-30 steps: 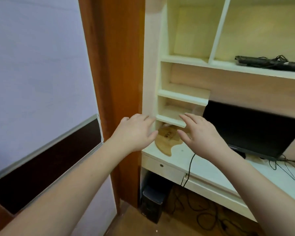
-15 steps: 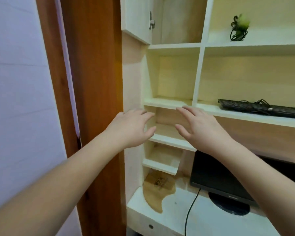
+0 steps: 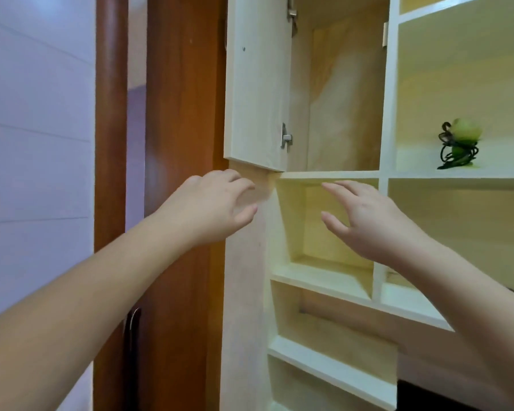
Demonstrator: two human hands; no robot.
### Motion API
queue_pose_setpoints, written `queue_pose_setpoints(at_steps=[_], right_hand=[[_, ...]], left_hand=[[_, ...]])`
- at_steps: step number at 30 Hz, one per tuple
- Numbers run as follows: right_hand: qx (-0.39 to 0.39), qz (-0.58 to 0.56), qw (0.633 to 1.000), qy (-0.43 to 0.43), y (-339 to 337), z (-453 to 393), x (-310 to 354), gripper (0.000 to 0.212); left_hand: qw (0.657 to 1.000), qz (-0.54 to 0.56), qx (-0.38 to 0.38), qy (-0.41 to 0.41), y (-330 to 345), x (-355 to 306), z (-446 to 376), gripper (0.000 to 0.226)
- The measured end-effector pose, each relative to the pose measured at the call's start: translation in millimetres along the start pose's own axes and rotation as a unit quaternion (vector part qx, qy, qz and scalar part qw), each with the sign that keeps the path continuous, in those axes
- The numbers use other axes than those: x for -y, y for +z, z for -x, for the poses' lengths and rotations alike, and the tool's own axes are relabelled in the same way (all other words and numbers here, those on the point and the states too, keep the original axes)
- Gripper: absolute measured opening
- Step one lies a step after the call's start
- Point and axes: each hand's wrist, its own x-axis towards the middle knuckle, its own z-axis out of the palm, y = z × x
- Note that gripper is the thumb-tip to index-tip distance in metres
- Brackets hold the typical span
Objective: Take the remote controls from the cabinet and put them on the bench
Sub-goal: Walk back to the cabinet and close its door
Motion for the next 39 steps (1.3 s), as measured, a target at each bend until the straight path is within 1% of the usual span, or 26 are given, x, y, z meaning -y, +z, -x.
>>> queue_pose_setpoints(at_steps=[5,10,13,16,18,21,24,26,27,30,33,36,39], right_hand=[[-0.027,0.007,1.0,-0.009,-4.3,-46.9,11.9,0.057],[-0.076,0.022,0.996,-0.039,-18.0,-92.6,42.0,0.055],[-0.116,0.023,0.992,-0.052,-30.1,-123.0,61.5,0.055],[-0.153,0.073,0.983,-0.068,-40.7,-150.0,76.0,0.055],[-0.181,0.102,0.975,-0.079,-45.8,-164.4,84.6,0.053],[-0.207,0.134,0.963,-0.112,-48.5,-181.8,98.8,0.051],[-0.187,0.203,0.948,-0.159,-46.4,-194.6,108.1,0.059],[-0.173,0.236,0.94,-0.174,-43.7,-200.6,108.3,0.063],[-0.178,0.242,0.936,-0.182,-42.6,-202.8,106.3,0.061],[-0.223,0.234,0.924,-0.202,-38.6,-205.4,93.6,0.056],[-0.268,0.206,0.918,-0.208,-35.6,-200.9,72.0,0.052],[-0.309,0.188,0.91,-0.203,-38.0,-190.7,43.5,0.051],[-0.327,0.176,0.911,-0.183,-43.7,-181.5,10.5,0.045]], left_hand=[[0.997,0.007,-0.071,0.0,-0.9,23.5,-15.9,0.046],[0.992,0.004,-0.126,0.013,-3.9,53.7,-29.2,0.045],[0.986,0.029,-0.166,0.009,-8.8,69.0,-38.1,0.048],[0.978,0.063,-0.201,-0.002,-13.1,79.2,-48.5,0.055],[0.976,0.087,-0.2,-0.015,-12.0,83.5,-55.9,0.058],[0.968,0.155,-0.195,-0.027,-3.4,85.5,-63.8,0.058],[0.957,0.193,-0.213,-0.038,8.7,83.8,-68.7,0.056],[0.949,0.243,-0.196,-0.035,17.4,81.5,-70.3,0.055],[0.945,0.271,-0.184,-0.027,21.6,80.0,-70.6,0.056],[0.93,0.326,-0.168,0.003,32.5,75.2,-71.8,0.054],[0.922,0.347,-0.167,0.04,40.0,65.2,-76.7,0.048],[0.912,0.369,-0.169,0.066,45.6,46.1,-90.0,0.047],[0.901,0.387,-0.16,0.111,52.4,21.3,-109.8,0.049]])
